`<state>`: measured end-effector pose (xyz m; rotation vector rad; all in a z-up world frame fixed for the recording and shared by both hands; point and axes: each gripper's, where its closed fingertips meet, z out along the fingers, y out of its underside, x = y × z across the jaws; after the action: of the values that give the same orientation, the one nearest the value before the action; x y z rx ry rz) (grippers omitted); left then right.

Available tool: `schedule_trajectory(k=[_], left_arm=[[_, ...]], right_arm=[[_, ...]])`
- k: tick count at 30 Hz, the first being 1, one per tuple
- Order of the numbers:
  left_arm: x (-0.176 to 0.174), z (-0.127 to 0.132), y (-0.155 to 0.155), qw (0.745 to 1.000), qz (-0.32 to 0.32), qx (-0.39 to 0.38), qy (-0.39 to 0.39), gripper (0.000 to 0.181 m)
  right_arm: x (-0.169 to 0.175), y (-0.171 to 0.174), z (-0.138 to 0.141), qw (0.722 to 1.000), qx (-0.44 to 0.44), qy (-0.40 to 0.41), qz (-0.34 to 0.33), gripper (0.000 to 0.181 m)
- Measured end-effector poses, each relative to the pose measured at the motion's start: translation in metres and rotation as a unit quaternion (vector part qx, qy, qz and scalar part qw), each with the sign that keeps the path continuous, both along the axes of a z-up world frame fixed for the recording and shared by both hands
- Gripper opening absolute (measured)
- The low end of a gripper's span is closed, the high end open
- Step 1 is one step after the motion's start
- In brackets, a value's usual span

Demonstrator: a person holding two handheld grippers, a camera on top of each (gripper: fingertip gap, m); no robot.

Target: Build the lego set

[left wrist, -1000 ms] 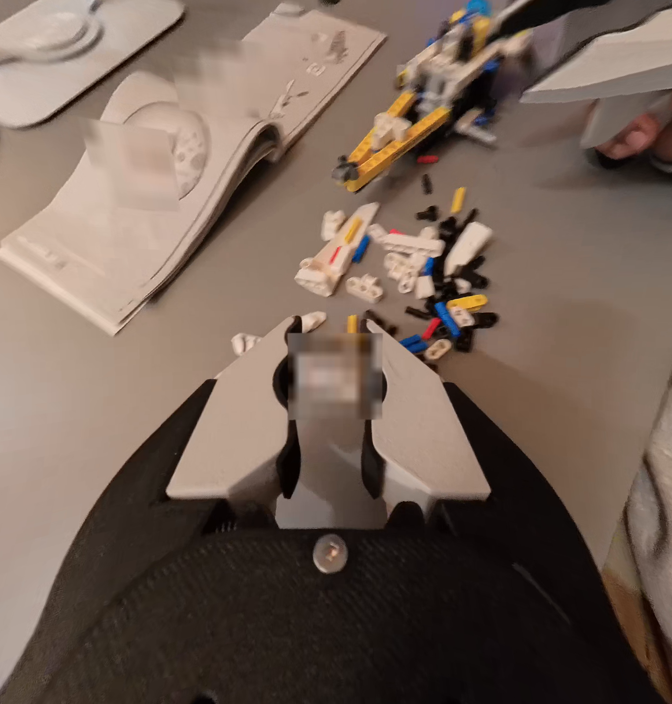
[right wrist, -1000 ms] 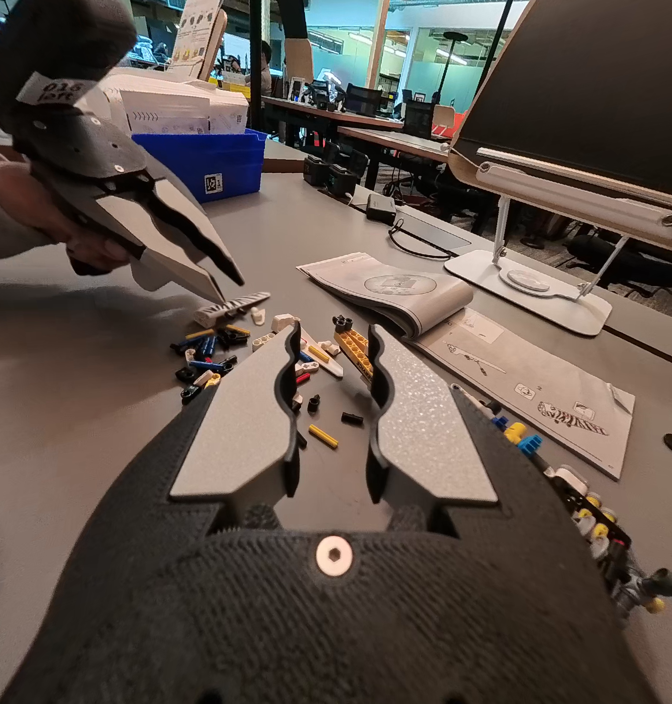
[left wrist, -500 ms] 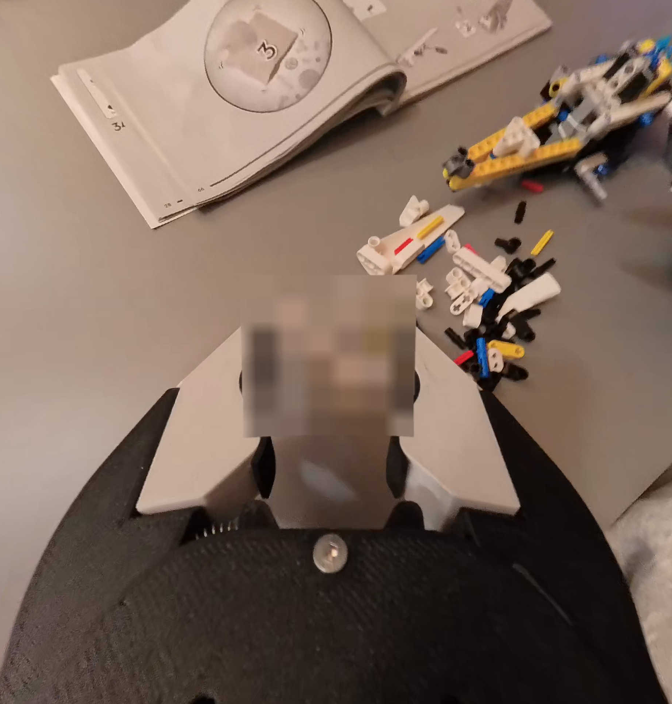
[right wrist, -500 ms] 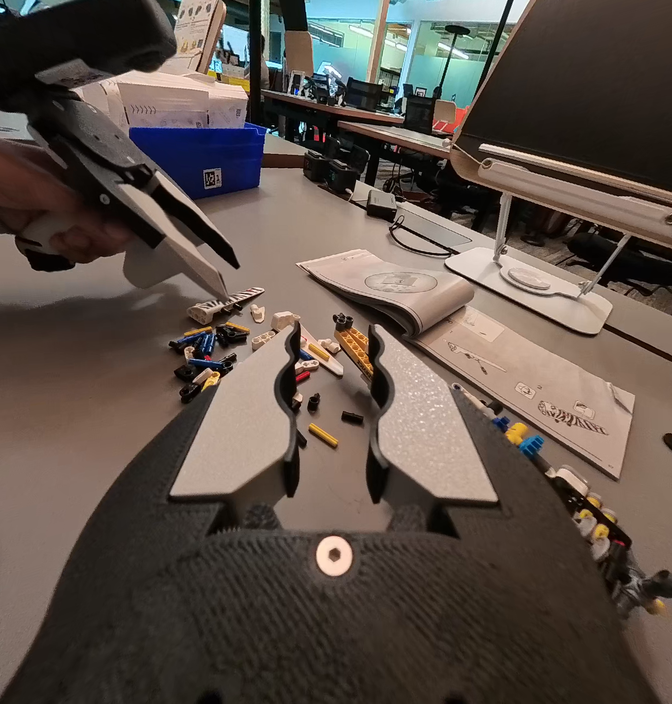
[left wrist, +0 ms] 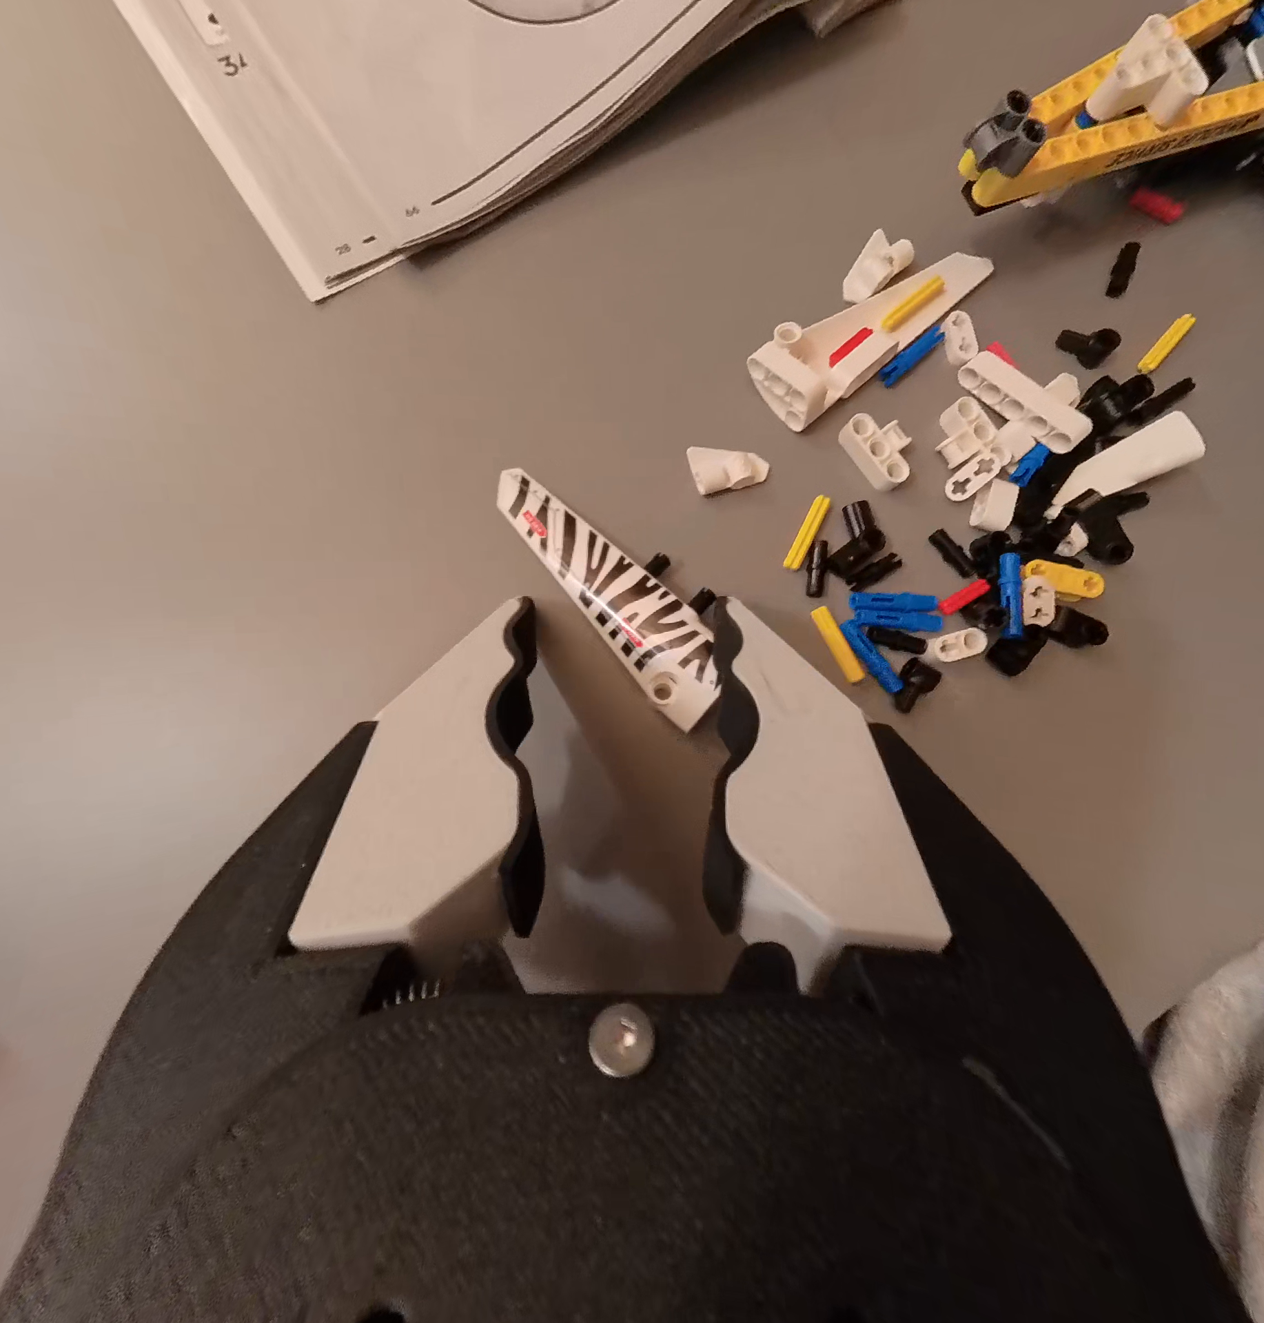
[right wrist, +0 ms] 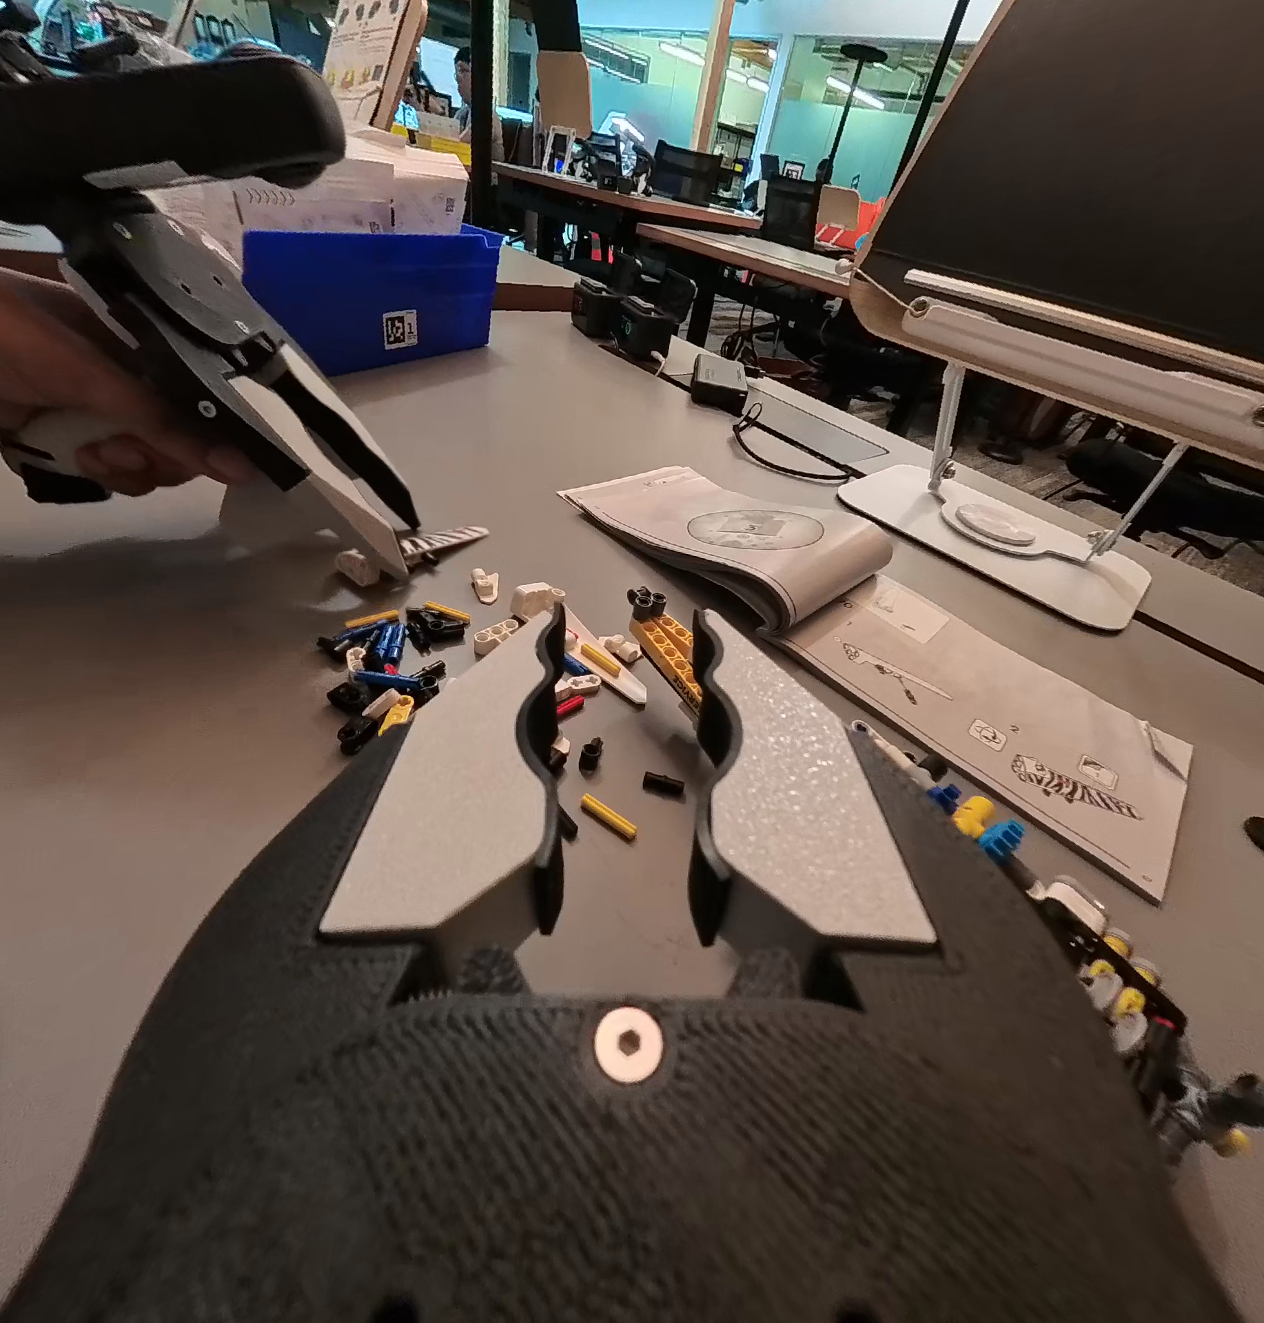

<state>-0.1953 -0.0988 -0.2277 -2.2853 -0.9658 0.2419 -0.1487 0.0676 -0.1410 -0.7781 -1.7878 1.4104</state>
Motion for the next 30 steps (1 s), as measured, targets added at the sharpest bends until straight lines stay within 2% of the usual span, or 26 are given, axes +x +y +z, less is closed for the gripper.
schedule_trajectory(k=[2,10,20,25,30], left_arm=[[-0.003,0.001,-0.005,1.0,0.003,-0.007,0.009,0.039],[0.0,0.0,-0.008,1.0,-0.016,-0.008,0.007,0.038],[0.001,-0.001,-0.014,1.0,0.013,-0.001,0.01,0.037],[0.015,-0.001,-0.03,0.999,0.051,0.0,0.017,0.039],[0.042,-0.001,-0.029,0.999,0.043,0.002,0.011,0.037]], right_arm=[[0.0,0.0,-0.001,1.0,0.001,-0.001,0.0,0.034],[-0.001,0.002,-0.002,1.0,0.002,-0.005,0.0,0.033],[-0.002,0.005,-0.003,1.0,0.001,-0.006,-0.001,0.034],[-0.003,0.007,-0.003,1.0,-0.002,-0.007,-0.003,0.033],[-0.003,0.007,-0.004,1.0,0.001,-0.009,-0.004,0.033]])
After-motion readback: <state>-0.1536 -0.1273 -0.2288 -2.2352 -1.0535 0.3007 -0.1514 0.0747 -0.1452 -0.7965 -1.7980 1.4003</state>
